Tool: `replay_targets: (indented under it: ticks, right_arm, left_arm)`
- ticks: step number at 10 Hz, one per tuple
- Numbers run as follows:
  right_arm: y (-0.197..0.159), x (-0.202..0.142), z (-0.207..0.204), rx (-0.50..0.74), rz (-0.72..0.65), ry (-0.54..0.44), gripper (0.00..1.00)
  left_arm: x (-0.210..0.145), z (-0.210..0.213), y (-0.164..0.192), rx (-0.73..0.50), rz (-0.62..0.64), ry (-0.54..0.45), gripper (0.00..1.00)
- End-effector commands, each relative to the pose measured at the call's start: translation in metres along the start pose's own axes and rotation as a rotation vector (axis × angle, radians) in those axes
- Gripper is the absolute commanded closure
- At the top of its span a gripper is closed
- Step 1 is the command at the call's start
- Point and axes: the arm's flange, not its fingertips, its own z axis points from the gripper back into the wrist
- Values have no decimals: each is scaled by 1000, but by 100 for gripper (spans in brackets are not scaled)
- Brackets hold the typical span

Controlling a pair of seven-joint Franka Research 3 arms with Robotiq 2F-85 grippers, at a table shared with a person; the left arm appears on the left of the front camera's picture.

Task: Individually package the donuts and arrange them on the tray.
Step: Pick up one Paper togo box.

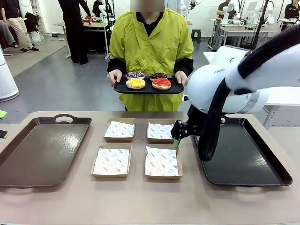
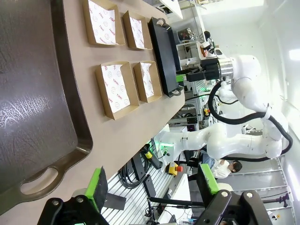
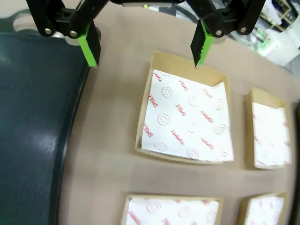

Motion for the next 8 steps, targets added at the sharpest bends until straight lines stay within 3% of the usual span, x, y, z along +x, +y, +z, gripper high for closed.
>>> replay_targets:
  ticks: [1, 8]
  right_arm:
    - [33, -3, -20, -154, -71, 19, 0]
    - [48, 6, -70, -213, -112, -17, 0]
  left_arm:
    - [0, 2, 1, -13, -21, -5, 0]
    - [0, 2, 1, -13, -21, -5, 0]
